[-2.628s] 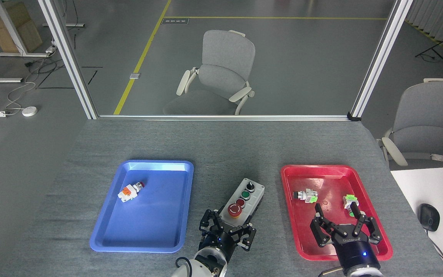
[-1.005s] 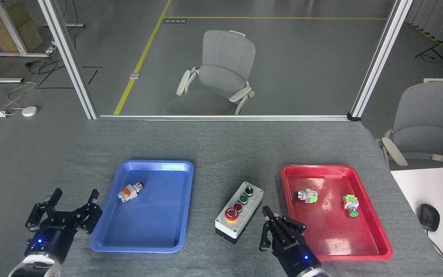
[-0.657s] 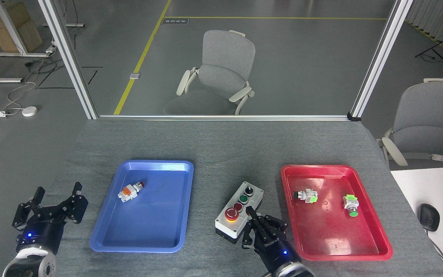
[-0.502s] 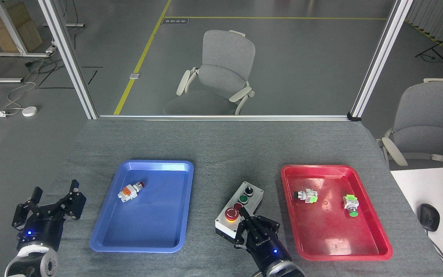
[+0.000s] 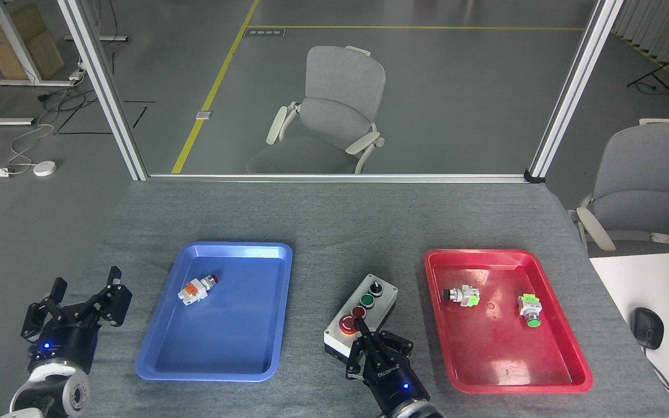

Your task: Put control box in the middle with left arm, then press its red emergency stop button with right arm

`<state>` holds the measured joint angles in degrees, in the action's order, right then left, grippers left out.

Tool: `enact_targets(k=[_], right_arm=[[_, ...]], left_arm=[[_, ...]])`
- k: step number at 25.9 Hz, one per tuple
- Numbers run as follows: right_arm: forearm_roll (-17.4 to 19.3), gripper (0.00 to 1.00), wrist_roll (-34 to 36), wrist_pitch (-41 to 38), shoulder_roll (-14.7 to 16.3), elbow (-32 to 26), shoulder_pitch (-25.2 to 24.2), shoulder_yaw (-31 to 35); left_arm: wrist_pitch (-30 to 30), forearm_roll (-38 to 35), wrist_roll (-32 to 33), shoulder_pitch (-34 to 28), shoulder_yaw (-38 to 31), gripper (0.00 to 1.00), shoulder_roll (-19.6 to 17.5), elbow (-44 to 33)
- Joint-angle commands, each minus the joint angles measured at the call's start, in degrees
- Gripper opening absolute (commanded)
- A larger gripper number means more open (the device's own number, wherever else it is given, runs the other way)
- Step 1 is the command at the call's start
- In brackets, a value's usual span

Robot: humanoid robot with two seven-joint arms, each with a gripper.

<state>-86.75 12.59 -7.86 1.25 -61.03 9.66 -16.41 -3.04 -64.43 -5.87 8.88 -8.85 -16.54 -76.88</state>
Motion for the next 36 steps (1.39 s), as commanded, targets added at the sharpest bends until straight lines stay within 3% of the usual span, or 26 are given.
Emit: enact_targets(k=[1, 5, 8, 11, 12, 14, 15, 18, 19, 27, 36], right_arm=[[0.1, 0.00, -3.2, 0.2, 0.3, -0.1, -0.1, 0.2], [0.5, 0.00, -1.0, -0.1, 1.0, -7.2, -0.6, 2.0], [2.2, 0.00, -0.9, -2.1, 2.4, -13.1, -3.0, 7.7], [3.9, 0.00, -1.1, -4.5, 4.2, -15.3, -4.7, 14.0], [4.0, 0.10, -1.3, -5.1, 4.9, -15.5, -5.6, 16.1], [4.0, 0.51, -1.3, -4.2, 6.1, -15.8, -6.9, 20.2], [4.0, 0.63, -1.3, -3.8, 6.8, -15.8, -7.5, 21.9], [4.8, 0.95, -1.7, -0.5, 7.6, -15.7, -8.0, 24.6], [5.7, 0.98, -1.7, 0.7, 7.7, -15.7, -8.0, 24.7], [6.3, 0.98, -1.7, 0.0, 7.8, -17.4, -8.0, 24.4], [6.3, 0.99, -1.8, -1.2, 8.9, -17.5, -8.7, 24.3]], left_arm=[[-0.2, 0.0, 0.1, 0.3, 0.1, 0.99, 0.0, 0.1], [-0.4, 0.0, 0.7, 0.3, 0.2, 0.99, 0.0, 0.2], [-0.4, 0.0, 0.9, 0.3, 0.3, 0.99, 0.1, 0.3], [-0.4, 0.0, 0.9, 0.3, 0.3, 0.99, 0.1, 0.1], [-0.4, 0.0, 0.9, 0.3, 0.3, 0.99, 0.1, 0.2], [-0.4, 0.0, 0.9, 0.2, 0.4, 0.99, 0.1, 0.2], [-0.4, 0.0, 0.9, -0.1, 0.5, 0.99, 0.4, 0.2], [-0.5, -0.1, 0.9, -0.4, 0.6, 0.99, 2.6, 0.2], [-0.5, -0.2, 0.9, -0.4, 0.7, 0.99, 3.4, 0.2], [-0.4, -1.0, 0.2, -4.2, 3.4, 0.99, 6.4, 0.4], [-0.3, -0.8, -0.8, -4.1, 3.9, 0.99, 6.9, 1.3]])
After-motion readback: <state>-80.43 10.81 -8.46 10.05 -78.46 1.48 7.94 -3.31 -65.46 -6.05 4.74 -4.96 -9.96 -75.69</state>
